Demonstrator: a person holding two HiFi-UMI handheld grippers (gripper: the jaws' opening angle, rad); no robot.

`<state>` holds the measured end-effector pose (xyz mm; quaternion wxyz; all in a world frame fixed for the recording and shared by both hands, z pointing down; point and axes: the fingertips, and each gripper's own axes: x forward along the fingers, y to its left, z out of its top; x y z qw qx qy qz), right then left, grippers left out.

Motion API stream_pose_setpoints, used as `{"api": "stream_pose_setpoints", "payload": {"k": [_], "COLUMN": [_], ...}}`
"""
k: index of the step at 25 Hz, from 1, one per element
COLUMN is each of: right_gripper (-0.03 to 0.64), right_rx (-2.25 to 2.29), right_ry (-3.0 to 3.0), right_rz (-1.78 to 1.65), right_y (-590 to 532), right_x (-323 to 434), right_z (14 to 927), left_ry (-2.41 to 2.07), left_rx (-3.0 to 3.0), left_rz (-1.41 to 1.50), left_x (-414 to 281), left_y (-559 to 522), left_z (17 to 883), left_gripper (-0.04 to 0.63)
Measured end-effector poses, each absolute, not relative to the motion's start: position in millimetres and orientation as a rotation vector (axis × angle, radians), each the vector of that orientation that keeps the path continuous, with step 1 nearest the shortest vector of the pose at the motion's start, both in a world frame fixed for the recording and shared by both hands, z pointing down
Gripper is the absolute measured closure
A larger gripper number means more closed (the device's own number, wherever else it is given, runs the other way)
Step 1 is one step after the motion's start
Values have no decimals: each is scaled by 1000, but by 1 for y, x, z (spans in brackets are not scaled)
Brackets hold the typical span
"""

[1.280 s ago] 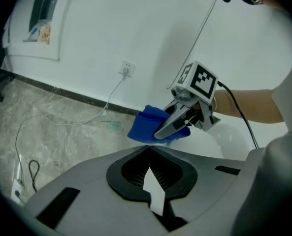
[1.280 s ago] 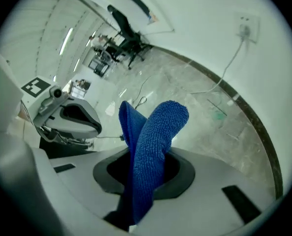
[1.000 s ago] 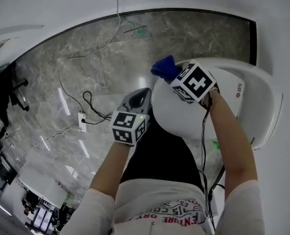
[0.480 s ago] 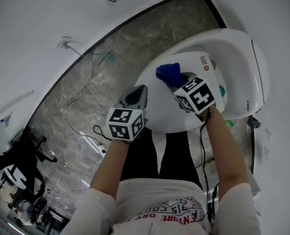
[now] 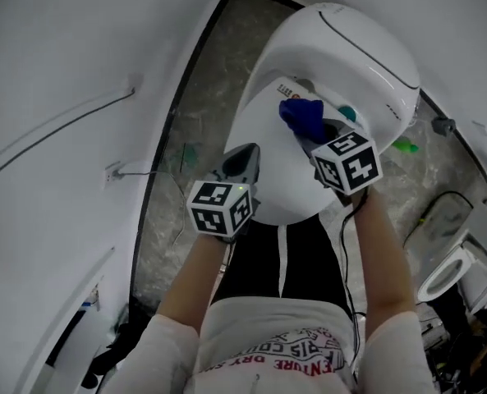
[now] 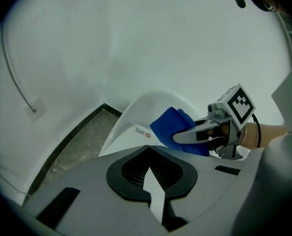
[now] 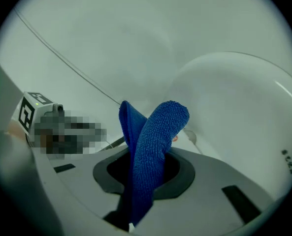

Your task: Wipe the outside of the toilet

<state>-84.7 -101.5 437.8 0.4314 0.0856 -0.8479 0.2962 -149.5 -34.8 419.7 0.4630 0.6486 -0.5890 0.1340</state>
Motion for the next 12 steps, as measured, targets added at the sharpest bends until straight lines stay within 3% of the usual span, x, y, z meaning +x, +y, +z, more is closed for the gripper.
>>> {"api": "stream_pose_setpoints", "payload": {"k": [12], "right_gripper": [545], "right_rx": [624], "right_ry": [-2177], "right_rz": [706], "right_y": [-206], "right_x": [73], "right_z": [359], "left_ry": [-1288], "left_rx": [1835], "left_rz": [343], "left_x": [-26], "left_y": [-173], "left_z": [363], "left_gripper": [589]}}
